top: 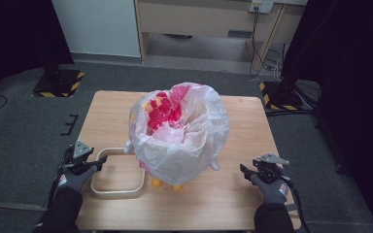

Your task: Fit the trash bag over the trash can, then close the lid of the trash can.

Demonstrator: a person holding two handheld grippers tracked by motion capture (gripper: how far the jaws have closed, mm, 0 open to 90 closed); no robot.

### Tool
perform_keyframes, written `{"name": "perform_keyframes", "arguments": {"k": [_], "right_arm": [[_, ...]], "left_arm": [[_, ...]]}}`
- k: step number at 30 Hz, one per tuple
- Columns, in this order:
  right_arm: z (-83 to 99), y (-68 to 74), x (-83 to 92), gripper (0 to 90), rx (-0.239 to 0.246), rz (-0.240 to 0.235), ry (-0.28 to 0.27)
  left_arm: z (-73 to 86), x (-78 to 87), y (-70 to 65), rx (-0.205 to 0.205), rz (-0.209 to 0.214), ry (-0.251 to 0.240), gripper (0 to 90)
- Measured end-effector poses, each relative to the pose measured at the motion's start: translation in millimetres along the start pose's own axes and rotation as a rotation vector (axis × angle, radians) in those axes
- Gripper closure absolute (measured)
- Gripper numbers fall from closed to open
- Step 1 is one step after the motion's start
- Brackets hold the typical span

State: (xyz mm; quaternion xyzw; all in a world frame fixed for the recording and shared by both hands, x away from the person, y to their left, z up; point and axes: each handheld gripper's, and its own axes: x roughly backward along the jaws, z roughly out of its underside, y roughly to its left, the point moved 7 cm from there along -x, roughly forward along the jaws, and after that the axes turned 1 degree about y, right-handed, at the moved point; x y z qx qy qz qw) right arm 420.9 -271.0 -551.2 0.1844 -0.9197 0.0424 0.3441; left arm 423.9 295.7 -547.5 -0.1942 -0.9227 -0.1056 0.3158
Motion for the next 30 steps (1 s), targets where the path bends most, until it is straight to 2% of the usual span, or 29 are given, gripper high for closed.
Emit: {"name": "perform_keyframes", "arguments": {"k": [4, 5, 7, 13, 14, 15, 16, 19, 20, 23, 25, 26, 27, 28, 29, 30], "right_arm": [[-0.1, 0.3, -0.7, 38.6, -0.006, -0.001, 0.002], [-0.1, 0.3, -0.7, 38.6, -0.006, -0.001, 0.002], [-0.1, -0.8, -1.9, 38.6, 0.011, -0.001, 0.012], [-1.1, 0.0, -3.0, 38.8, 0.010, -0.002, 0.013], [-1.2, -0.2, -4.0, 38.9, 0.018, -0.004, 0.017], [-1.2, -0.2, -4.0, 38.9, 0.018, -0.004, 0.017], [-1.6, 0.1, -4.7, 38.9, 0.026, -0.004, 0.022], [-2.6, 1.3, -4.8, 38.9, 0.034, -0.005, 0.019], [-3.2, 2.7, -3.9, 38.9, 0.039, -0.007, 0.015], [-3.2, 3.2, -3.6, 38.9, 0.043, -0.007, 0.017], [-3.6, 3.5, -3.6, 38.9, 0.044, -0.007, 0.019], [-4.7, 3.7, -3.3, 38.9, 0.042, -0.009, 0.014], [-4.7, 3.7, -3.3, 38.9, 0.042, -0.009, 0.014], [-4.9, 3.6, -3.2, 38.9, 0.043, -0.008, 0.013], [-4.8, 3.7, -3.1, 38.9, 0.045, -0.008, 0.013], [-4.4, 4.1, -3.1, 38.9, 0.044, -0.007, 0.018]], "left_arm": [[-3.2, -9.2, 6.3, 0.010, 0.016, 0.001, 38.0], [-3.2, -9.2, 6.3, 0.010, 0.016, 0.001, 41.1], [-2.5, -14.8, 8.7, -0.008, 0.016, 0.023, 42.0], [3.2, -26.3, 10.8, -0.028, 0.043, 0.076, 52.2], [3.8, -27.1, 10.9, -0.022, 0.050, 0.079, 57.4], [4.2, -27.5, 11.0, -0.013, 0.055, 0.083, 57.4], [6.1, -28.0, 11.8, -0.012, 0.053, 0.103, 64.6], [7.8, -28.4, 10.7, -0.004, 0.053, 0.121, 74.4], [8.4, -27.4, 10.2, -0.007, 0.036, 0.137, 75.2], [8.6, -25.8, 10.1, 0.002, 0.036, 0.142, 78.1], [8.9, -23.1, 10.9, 0.029, 0.040, 0.147, 78.9], [6.8, -19.1, 12.6, 0.075, 0.040, 0.121, 79.9], [6.8, -19.1, 12.6, 0.075, 0.040, 0.121, 80.4], [5.3, -16.8, 13.6, 0.095, 0.043, 0.106, 80.4], [3.7, -13.9, 15.1, 0.118, 0.043, 0.087, 80.3], [-1.3, -7.0, 18.3, 0.157, 0.049, 0.036, 80.3]]}}
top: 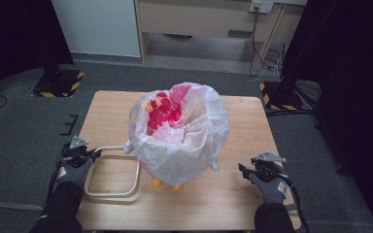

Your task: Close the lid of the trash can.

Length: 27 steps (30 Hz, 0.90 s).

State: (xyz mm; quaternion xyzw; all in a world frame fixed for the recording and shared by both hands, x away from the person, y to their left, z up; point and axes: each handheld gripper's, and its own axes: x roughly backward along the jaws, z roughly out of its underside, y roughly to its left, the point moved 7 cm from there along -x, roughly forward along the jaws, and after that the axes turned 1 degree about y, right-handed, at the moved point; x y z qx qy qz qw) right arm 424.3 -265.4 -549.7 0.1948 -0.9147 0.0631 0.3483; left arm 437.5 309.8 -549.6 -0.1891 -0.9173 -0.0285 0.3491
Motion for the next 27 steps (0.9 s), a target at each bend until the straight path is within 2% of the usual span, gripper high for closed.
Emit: {"name": "perform_keyframes", "arguments": {"k": [1, 5, 6, 7, 8, 9, 14, 19, 20, 21, 24, 27], "right_arm": [[0.0, 0.0, 0.0, 38.9, 0.000, 0.000, 0.000], [-0.4, -0.2, -0.1, 38.9, 0.007, 0.001, -0.001], [-0.4, -0.1, -0.1, 38.9, 0.011, 0.002, 0.000], [-0.4, -0.1, -0.1, 38.9, 0.011, 0.002, 0.000], [-0.7, 0.0, -0.1, 38.9, 0.011, 0.003, -0.002], [-0.7, 0.0, -0.1, 38.9, 0.011, 0.003, -0.002], [-0.3, 0.6, -0.3, 38.9, 0.011, 0.000, 0.002], [-0.7, 0.6, -0.2, 38.9, 0.011, 0.001, 0.001], [-0.6, 0.5, -0.2, 39.0, 0.010, 0.002, 0.002], [-0.6, 0.5, -0.2, 39.0, 0.010, 0.002, 0.002], [-0.9, 0.1, -0.2, 39.1, 0.010, 0.003, 0.001], [-1.0, 0.5, -0.3, 39.1, 0.009, 0.001, 0.001]], "left_arm": [[0.0, 0.0, 0.0, 0.000, 0.000, 0.000, 80.4], [-9.6, 15.7, 5.4, 0.076, 0.011, -0.102, 80.4], [-13.7, 23.7, 8.2, 0.108, 0.018, -0.150, 80.3], [-13.7, 23.7, 8.2, 0.108, 0.018, -0.150, 80.4], [-18.1, 32.2, 11.1, 0.132, 0.025, -0.196, 80.4], [-18.1, 32.2, 11.1, 0.132, 0.025, -0.196, 80.3], [-28.7, 53.5, 17.4, 0.166, 0.029, -0.301, 80.3], [-33.9, 68.5, 22.6, 0.186, 0.028, -0.360, 80.4], [-36.5, 73.8, 23.8, 0.200, 0.033, -0.389, 80.3], [-36.5, 73.8, 23.8, 0.200, 0.033, -0.389, 80.3], [-44.3, 85.2, 22.8, 0.214, 0.055, -0.447, 80.4], [-48.7, 90.6, 21.3, 0.213, 0.056, -0.472, 80.4]]}}
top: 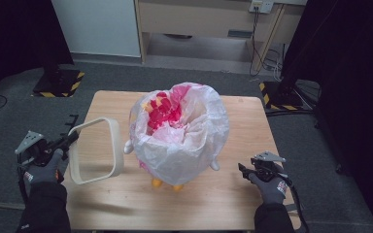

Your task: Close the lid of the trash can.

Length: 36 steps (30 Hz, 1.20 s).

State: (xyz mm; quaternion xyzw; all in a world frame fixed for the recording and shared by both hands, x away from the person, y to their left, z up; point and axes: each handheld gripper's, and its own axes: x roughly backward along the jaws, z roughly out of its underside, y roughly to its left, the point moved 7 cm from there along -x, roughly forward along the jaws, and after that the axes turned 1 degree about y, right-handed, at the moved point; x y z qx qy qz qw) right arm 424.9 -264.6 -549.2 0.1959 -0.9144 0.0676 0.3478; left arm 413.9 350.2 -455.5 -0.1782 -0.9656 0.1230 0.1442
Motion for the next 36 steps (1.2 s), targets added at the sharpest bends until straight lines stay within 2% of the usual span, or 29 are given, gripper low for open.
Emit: {"name": "perform_keyframes", "arguments": {"k": [5, 12, 15, 16, 17, 18, 19, 20, 23, 27, 28, 32, 33, 36], "right_arm": [[-0.2, -0.4, 0.2, 39.1, 0.001, 0.000, 0.000], [-0.4, 0.1, -0.3, 39.2, -0.002, -0.001, -0.001], [-0.6, 0.0, -0.2, 39.3, 0.000, 0.001, -0.001], [-0.6, 0.0, -0.2, 39.3, 0.000, 0.001, -0.001], [-0.5, 0.2, -0.3, 39.3, -0.006, -0.001, 0.000], [-0.5, 0.2, -0.3, 39.3, -0.006, -0.001, 0.000], [-0.5, 0.1, -0.3, 39.3, -0.006, -0.001, 0.000], [-0.5, 0.1, -0.3, 39.3, -0.006, -0.001, 0.000], [-0.3, 0.0, -0.7, 39.4, 0.002, 0.001, 0.001], [0.0, 1.1, -0.6, 39.4, 0.002, 0.000, 0.003], [0.0, 1.1, -0.6, 39.4, 0.002, 0.000, 0.003], [-0.2, -0.6, 0.4, 39.4, -0.001, 0.004, 0.001], [-0.3, -2.1, 0.8, 39.4, -0.004, 0.008, -0.002], [0.5, -3.1, 0.6, 39.5, -0.003, 0.010, 0.002]], "left_arm": [[-17.9, 8.1, -10.6, -0.001, 0.017, -0.070, 80.4], [-35.1, 15.2, -25.0, -0.004, 0.032, -0.125, 80.4], [-47.7, 19.7, -38.7, -0.020, 0.056, -0.168, 80.4], [-47.7, 19.7, -38.7, -0.020, 0.056, -0.168, 80.4], [-54.9, 22.8, -46.2, -0.030, 0.065, -0.193, 80.4], [-54.9, 22.8, -46.2, -0.030, 0.065, -0.193, 80.4], [-62.2, 26.4, -53.7, -0.038, 0.074, -0.220, 80.4], [-62.2, 26.4, -53.7, -0.038, 0.074, -0.220, 80.4], [-73.0, 31.1, -64.7, -0.048, 0.089, -0.258, 80.4], [-91.7, 34.6, -81.4, -0.066, 0.124, -0.310, 80.4], [-91.7, 34.6, -81.4, -0.066, 0.124, -0.310, 80.4], [-103.5, 34.5, -96.6, -0.083, 0.161, -0.329, 80.4], [-109.0, 33.6, -104.2, -0.084, 0.178, -0.337, 80.4], [-114.2, 30.2, -111.6, -0.084, 0.191, -0.339, 80.4]]}}
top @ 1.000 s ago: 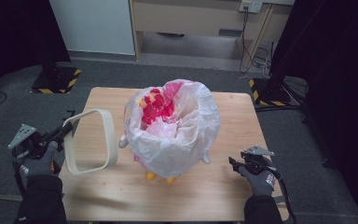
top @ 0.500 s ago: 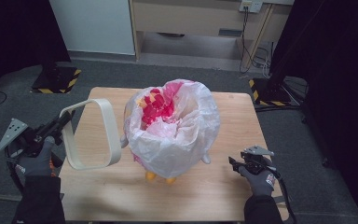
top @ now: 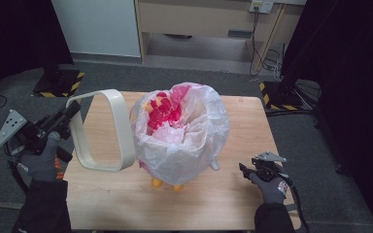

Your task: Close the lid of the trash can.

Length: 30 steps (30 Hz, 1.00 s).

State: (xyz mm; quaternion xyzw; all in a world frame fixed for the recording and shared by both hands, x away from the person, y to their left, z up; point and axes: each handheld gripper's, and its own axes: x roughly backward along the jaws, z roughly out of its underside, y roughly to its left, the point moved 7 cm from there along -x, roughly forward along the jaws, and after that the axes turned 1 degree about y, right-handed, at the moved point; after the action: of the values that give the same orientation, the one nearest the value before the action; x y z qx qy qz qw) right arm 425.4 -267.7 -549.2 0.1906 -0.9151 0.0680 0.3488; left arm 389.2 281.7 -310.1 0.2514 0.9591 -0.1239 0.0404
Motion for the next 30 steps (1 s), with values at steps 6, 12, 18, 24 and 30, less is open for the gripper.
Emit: {"name": "perform_keyframes", "arguments": {"k": [6, 12, 18, 24, 30], "right_arm": [[-0.3, -0.1, 0.0, 39.6, -0.004, -0.001, 0.000], [-0.2, -1.4, -0.1, 39.6, -0.005, -0.001, -0.002], [0.3, -2.3, -0.2, 39.9, -0.004, -0.002, 0.002], [0.7, -1.7, -0.8, 40.0, -0.008, -0.005, 0.005], [0.5, -1.5, -1.3, 40.0, -0.010, -0.008, 0.006]], "left_arm": [[-12.8, -24.6, -20.5, -0.016, 0.047, -0.020, 80.4], [-22.2, -49.2, -39.6, -0.021, 0.078, -0.022, 80.4], [-31.0, -68.7, -54.4, -0.033, 0.095, -0.033, 80.4], [-33.5, -85.3, -63.7, -0.040, 0.101, -0.022, 80.3], [-32.3, -97.9, -73.9, -0.041, 0.119, -0.002, 80.3]]}}
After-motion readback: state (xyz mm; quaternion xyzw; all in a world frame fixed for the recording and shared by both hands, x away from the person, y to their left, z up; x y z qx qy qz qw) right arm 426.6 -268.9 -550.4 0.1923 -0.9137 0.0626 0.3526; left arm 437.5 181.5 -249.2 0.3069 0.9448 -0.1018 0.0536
